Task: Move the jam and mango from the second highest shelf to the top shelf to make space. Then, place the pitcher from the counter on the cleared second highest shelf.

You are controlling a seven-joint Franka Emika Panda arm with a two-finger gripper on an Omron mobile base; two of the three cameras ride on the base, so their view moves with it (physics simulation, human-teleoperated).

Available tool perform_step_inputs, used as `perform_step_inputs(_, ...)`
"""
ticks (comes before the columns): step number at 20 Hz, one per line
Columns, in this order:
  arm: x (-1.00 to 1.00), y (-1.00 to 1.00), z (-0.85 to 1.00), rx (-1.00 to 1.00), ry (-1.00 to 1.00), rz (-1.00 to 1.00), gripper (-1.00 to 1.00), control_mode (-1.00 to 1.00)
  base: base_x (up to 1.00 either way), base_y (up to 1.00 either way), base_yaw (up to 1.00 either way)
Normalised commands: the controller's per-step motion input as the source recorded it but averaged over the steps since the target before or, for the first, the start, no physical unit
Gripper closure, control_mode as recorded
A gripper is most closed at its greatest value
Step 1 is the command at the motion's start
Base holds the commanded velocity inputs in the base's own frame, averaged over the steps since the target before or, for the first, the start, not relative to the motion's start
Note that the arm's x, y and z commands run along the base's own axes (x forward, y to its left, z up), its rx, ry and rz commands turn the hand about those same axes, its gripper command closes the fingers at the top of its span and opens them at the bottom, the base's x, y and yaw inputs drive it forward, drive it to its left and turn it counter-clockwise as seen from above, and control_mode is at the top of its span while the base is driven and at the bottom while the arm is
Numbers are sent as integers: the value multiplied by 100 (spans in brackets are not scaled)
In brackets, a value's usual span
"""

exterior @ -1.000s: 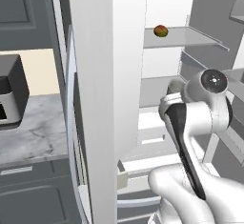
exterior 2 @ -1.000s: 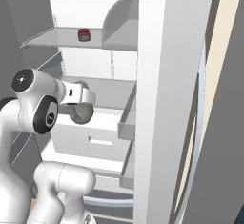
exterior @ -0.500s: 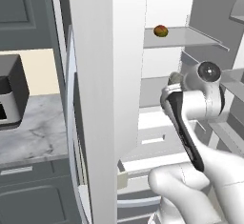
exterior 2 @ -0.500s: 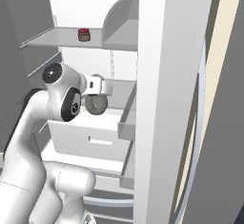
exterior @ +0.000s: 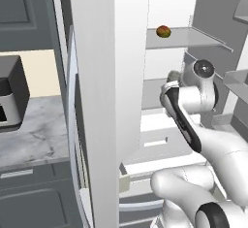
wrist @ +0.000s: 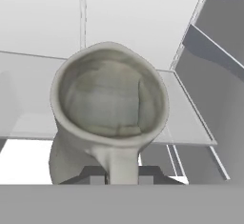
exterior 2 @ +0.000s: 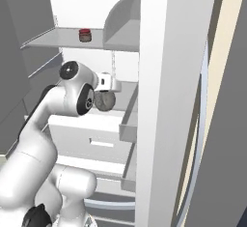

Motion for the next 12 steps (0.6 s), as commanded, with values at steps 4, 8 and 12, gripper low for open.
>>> perform_step_inputs(4,41,0,-14,0,-1,2,100,-100,0,0,0)
perform_step_inputs(8,42,0,-15,-2,-3,2,100,-100,0,0,0)
perform_step_inputs(12,54,0,-11,0,-3,0,100,-100,0,0,0)
